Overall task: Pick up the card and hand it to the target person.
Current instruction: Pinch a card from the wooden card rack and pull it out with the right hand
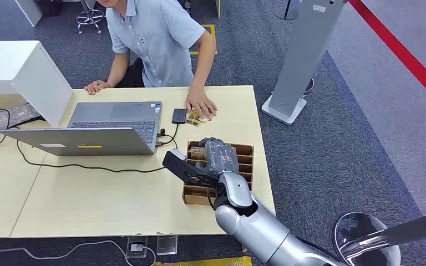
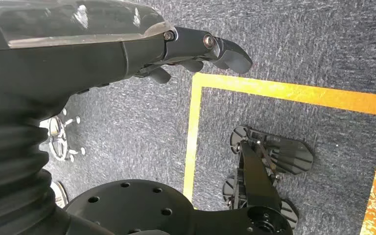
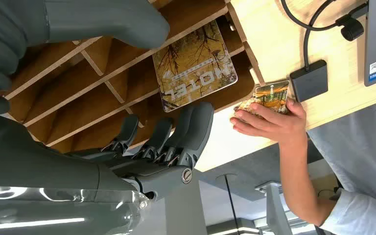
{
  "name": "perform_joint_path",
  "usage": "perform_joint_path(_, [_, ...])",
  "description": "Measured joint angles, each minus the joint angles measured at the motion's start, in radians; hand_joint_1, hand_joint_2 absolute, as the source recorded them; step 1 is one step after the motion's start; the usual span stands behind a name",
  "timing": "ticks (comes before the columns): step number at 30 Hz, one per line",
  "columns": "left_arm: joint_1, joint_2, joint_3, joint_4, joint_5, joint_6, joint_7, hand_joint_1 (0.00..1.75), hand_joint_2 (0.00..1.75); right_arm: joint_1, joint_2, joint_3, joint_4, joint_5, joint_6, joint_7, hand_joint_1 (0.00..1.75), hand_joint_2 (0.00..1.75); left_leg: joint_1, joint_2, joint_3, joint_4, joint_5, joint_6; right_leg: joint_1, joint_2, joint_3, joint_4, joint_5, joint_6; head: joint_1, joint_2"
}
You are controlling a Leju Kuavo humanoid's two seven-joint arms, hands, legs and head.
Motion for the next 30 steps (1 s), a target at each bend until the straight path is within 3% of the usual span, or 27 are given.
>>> perform_joint_path(3, [0.0, 0.0, 0.0, 0.0, 0.0, 0.0, 0.0, 0.0, 1.75, 0.0, 0.0, 0.0, 0.0, 0.001, 0.0, 0.0, 0.79, 1.75, 0.0, 0.0, 0.0, 0.0, 0.0, 0.0, 0.0, 0.0, 0.0, 0.0, 0.0, 0.0, 0.0, 0.0])
perform_joint_path(7, [0.0, 0.0, 0.0, 0.0, 0.0, 0.0, 0.0, 0.0, 1.75, 0.0, 0.0, 0.0, 0.0, 0.002, 0.0, 0.0, 1.2, 1.75, 0.0, 0.0, 0.0, 0.0, 0.0, 0.0, 0.0, 0.0, 0.0, 0.0, 0.0, 0.0, 0.0, 0.0])
perform_joint_path(9, [0.0, 0.0, 0.0, 0.0, 0.0, 0.0, 0.0, 0.0, 1.75, 0.0, 0.0, 0.0, 0.0, 0.002, 0.001, 0.0, 1.3, 1.75, 0.0, 0.0, 0.0, 0.0, 0.0, 0.0, 0.0, 0.0, 0.0, 0.0, 0.0, 0.0, 0.0, 0.0])
perform_joint_path(13, [0.0, 0.0, 0.0, 0.0, 0.0, -0.002, 0.0, 0.0, 1.75, 0.008, 0.0, -0.001, 0.001, -0.001, 0.01, 0.002, 1.33, 1.75, 0.0, 0.0, 0.0, 0.0, 0.0, 0.0, 0.0, 0.0, 0.0, 0.0, 0.0, 0.0, 0.0, 0.0])
perform_joint_path(21, [0.0, 0.0, 0.0, 0.0, 0.0, -0.004, -0.001, 0.0, 1.75, 0.01, 0.0, -0.001, 0.002, -0.002, 0.032, -0.008, 1.16, 1.75, 0.0, 0.0, 0.0, 0.0, 0.0, 0.0, 0.0, 0.0, 0.0, 0.0, 0.0, 0.0, 0.0, 0.0])
perform_joint_path(23, [0.0, 0.0, 0.0, 0.0, 0.001, -0.004, -0.003, 0.0, 1.75, 0.01, 0.0, -0.001, 0.002, -0.004, 0.033, -0.011, 1.18, 1.75, 0.0, 0.0, 0.0, 0.0, 0.0, 0.0, 0.0, 0.0, 0.0, 0.0, 0.0, 0.0, 0.0, 0.0])
perform_joint_path(28, [0.001, 0.0, 0.0, 0.0, 0.004, -0.003, -0.005, 0.0, 1.75, 0.01, 0.0, -0.001, 0.002, -0.009, 0.038, -0.025, 1.71, 1.75, 0.0, 0.0, 0.0, 0.0, 0.0, 0.0, 0.0, 0.0, 0.0, 0.0, 0.0, 0.0, 0.0, 0.0])
perform_joint_path(30, [0.001, 0.0, 0.0, 0.0, 0.006, -0.003, -0.006, 0.0, 1.75, 0.011, 0.0, -0.001, 0.002, -0.01, 0.033, -0.037, 1.75, 1.75, 0.0, 0.0, 0.0, 0.0, 0.0, 0.0, 0.0, 0.0, 0.0, 0.0, 0.0, 0.0, 0.0, 0.0])
